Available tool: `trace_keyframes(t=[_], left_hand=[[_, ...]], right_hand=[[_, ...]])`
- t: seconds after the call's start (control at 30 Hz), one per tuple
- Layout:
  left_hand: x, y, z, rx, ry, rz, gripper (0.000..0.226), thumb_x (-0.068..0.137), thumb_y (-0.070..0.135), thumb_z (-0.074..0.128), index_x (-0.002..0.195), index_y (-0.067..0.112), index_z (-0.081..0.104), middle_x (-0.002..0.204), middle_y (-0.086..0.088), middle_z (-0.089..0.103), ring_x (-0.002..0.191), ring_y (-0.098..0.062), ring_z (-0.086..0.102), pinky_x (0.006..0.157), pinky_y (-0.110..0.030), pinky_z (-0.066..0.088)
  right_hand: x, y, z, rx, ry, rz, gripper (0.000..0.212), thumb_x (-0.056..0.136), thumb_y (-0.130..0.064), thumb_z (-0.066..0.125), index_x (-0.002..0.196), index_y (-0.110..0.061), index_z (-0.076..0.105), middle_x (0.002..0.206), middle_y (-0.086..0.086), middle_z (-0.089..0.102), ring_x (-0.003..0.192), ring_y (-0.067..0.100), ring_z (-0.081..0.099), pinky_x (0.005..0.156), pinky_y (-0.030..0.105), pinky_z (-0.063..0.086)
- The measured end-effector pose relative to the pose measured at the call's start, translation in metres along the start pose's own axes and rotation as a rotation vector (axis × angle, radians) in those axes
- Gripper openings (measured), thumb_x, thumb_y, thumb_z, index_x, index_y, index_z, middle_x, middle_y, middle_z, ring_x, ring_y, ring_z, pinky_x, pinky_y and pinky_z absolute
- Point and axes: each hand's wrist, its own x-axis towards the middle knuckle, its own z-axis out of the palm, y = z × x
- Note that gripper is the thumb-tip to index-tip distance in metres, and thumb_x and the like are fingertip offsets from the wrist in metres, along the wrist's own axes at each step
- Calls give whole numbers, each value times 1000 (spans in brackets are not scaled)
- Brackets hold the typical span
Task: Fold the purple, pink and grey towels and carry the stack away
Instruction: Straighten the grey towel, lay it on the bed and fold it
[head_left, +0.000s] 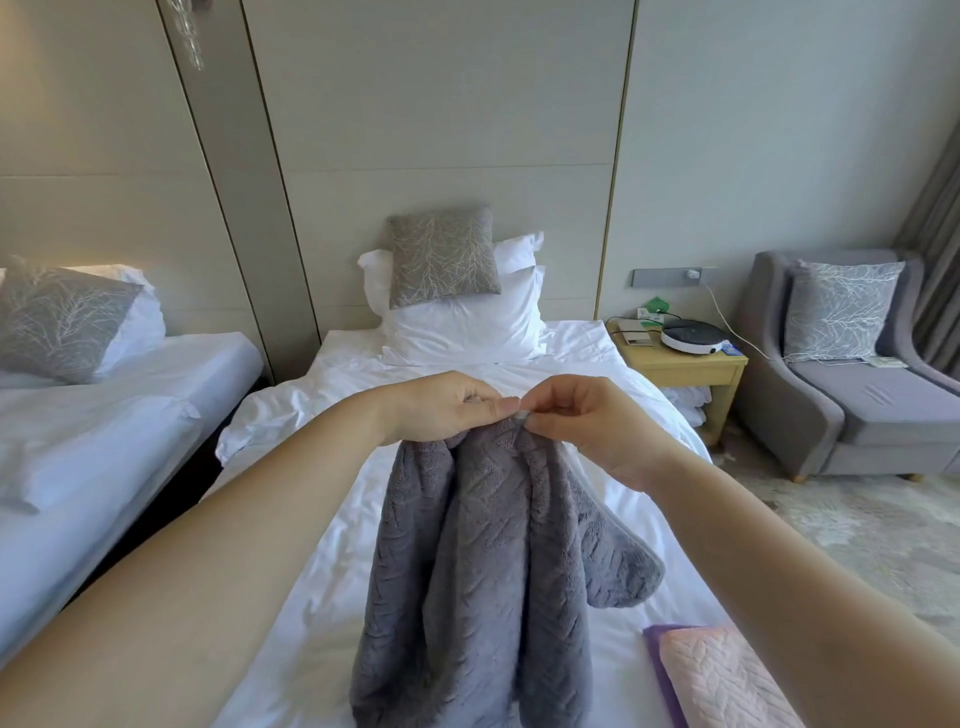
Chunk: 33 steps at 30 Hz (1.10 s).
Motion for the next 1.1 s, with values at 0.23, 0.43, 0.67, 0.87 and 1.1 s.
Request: trace_keyframes(t=[0.23, 0.43, 0.67, 0.87, 1.1], left_hand=[[1, 3, -16, -30, 161, 117, 22, 79, 42, 73, 65, 25, 66, 59, 11, 37, 60, -7, 33, 57, -13, 29], [7, -2, -32, -70, 511, 181, 24, 82, 30, 72, 71, 10, 66, 58, 11, 35, 53, -3, 30, 52, -13, 28], [16, -23, -39, -70, 792, 106, 20, 77, 48, 69, 68, 29, 66, 67, 0, 53, 63, -12, 43, 65, -30, 36], [17, -38, -47, -72, 990, 2, 30, 78, 48, 67, 64, 23, 58, 48, 17, 42, 48, -2, 37, 57, -27, 32], [22, -50, -38, -107, 1100, -140, 26, 79, 49, 66, 64, 29, 58, 55, 10, 47, 55, -7, 44, 57, -27, 34]], right_hand=[[-14, 15, 1, -127, -154, 64, 11, 83, -10, 69, 91, -18, 68, 88, 7, 66, 86, 21, 62, 92, 37, 48], [-20, 26, 12, -229, -146, 40, 6, 78, -20, 76, 80, -20, 70, 88, -7, 55, 87, 19, 57, 89, 33, 44], [-24, 34, 9, -355, -222, 99, 16, 77, -30, 77, 83, -18, 68, 98, -3, 54, 93, 15, 59, 93, 29, 45], [-31, 52, -6, -525, -210, 209, 24, 73, -32, 80, 68, -35, 57, 74, -19, 50, 65, -4, 47, 66, 12, 37], [-43, 70, -26, -620, -210, 352, 19, 69, -34, 82, 71, -33, 63, 72, -12, 54, 67, 4, 50, 62, 15, 39]])
